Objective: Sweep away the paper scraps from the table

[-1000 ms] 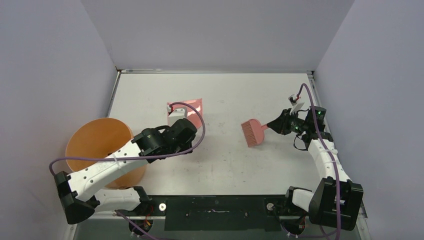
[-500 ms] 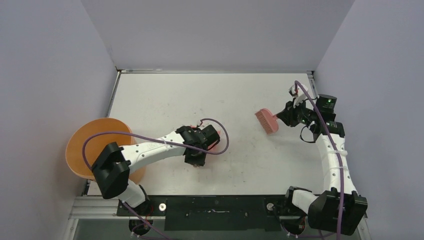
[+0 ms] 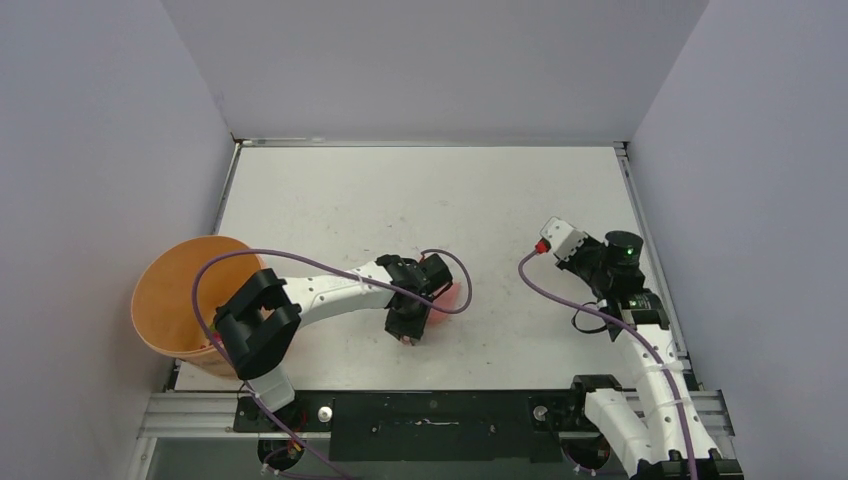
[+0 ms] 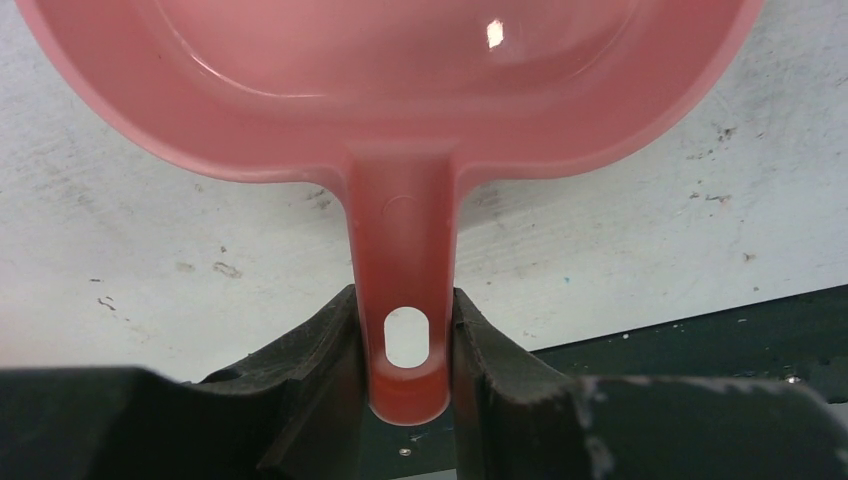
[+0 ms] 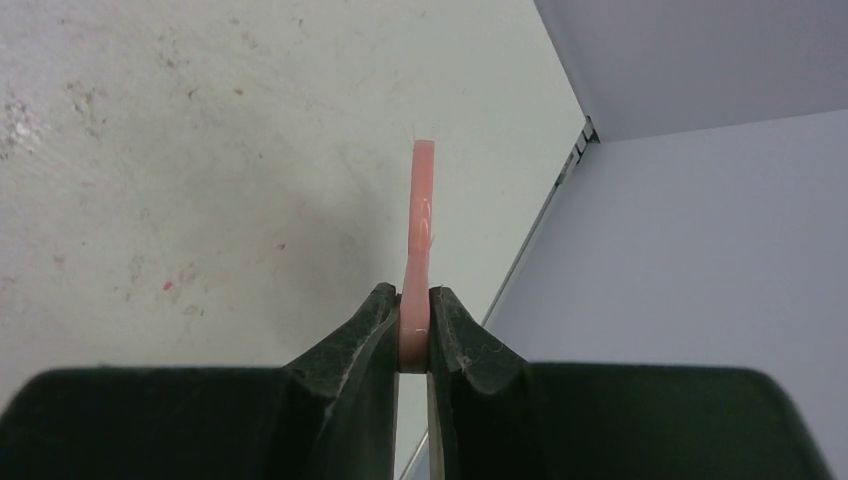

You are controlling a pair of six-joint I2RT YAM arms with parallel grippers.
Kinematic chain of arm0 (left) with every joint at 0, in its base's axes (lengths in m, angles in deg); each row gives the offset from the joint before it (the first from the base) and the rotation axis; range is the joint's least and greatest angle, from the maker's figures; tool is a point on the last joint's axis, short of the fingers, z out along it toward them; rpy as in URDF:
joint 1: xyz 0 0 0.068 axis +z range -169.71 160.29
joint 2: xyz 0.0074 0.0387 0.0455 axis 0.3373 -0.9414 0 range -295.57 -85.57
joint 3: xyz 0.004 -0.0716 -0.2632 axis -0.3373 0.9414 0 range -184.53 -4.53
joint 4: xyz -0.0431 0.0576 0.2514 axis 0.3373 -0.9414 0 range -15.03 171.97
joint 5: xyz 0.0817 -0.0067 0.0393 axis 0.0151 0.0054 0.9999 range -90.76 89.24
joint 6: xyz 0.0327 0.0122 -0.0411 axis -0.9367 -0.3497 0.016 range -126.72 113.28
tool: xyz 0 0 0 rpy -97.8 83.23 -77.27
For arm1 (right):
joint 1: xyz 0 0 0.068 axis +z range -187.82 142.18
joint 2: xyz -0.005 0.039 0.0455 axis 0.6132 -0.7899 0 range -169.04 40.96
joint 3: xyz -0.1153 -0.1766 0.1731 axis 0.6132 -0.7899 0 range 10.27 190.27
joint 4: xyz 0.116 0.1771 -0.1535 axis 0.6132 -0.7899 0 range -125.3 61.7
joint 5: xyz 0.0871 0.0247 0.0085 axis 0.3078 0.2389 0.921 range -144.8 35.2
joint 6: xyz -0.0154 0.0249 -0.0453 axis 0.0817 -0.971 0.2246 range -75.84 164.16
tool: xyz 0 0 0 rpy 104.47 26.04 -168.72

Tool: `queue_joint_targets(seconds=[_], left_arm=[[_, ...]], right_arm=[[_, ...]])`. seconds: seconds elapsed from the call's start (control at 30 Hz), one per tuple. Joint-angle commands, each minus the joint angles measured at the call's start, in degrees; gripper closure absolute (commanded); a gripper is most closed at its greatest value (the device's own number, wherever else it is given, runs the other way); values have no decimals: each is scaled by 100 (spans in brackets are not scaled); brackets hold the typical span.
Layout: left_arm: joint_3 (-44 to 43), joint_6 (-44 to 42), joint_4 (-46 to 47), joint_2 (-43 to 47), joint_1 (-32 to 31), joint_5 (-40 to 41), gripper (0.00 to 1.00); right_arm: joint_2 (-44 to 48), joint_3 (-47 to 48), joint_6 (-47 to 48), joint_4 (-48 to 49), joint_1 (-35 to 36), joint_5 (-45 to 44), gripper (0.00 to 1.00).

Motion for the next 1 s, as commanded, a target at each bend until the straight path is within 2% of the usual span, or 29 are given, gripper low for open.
queue_joint_targets(seconds=[0.0,0.23,0.3,0.47,0.6,0.73,0.77,0.83,0.9,0.97], left_arm=[[-480,-221,268,-168,73,-117,100],[-636,-281,432,-413,73,-142,84],[-622,-277,438,-407,68,-136,77],[-605,-332,369,-138,73,-101,67],[-593,-543,152,237,63,28,63],[-313,-816,244,945,53,294,61],[-118,-916,406,1280,30,480,60],[199,-1011,723,1843,10,811,57],[566,-1156,1118,2457,9,1028,54],[1012,-1259,1544,3066,16,1319,47]], right_arm=[[226,-400,603,543,308,-624,91],[-109,-529,614,-606,520,159,81],[-112,-386,611,-1068,518,488,72],[225,55,469,-1987,518,1492,34],[198,525,-265,-2391,515,2097,16],[-457,1077,-1197,-2719,508,2577,11],[-658,1188,-1503,-2656,479,2666,4],[-873,1228,-2303,-2247,371,2544,9],[-1000,1239,-2825,-1856,280,2419,10],[-930,1100,-3585,-1168,214,2156,10]])
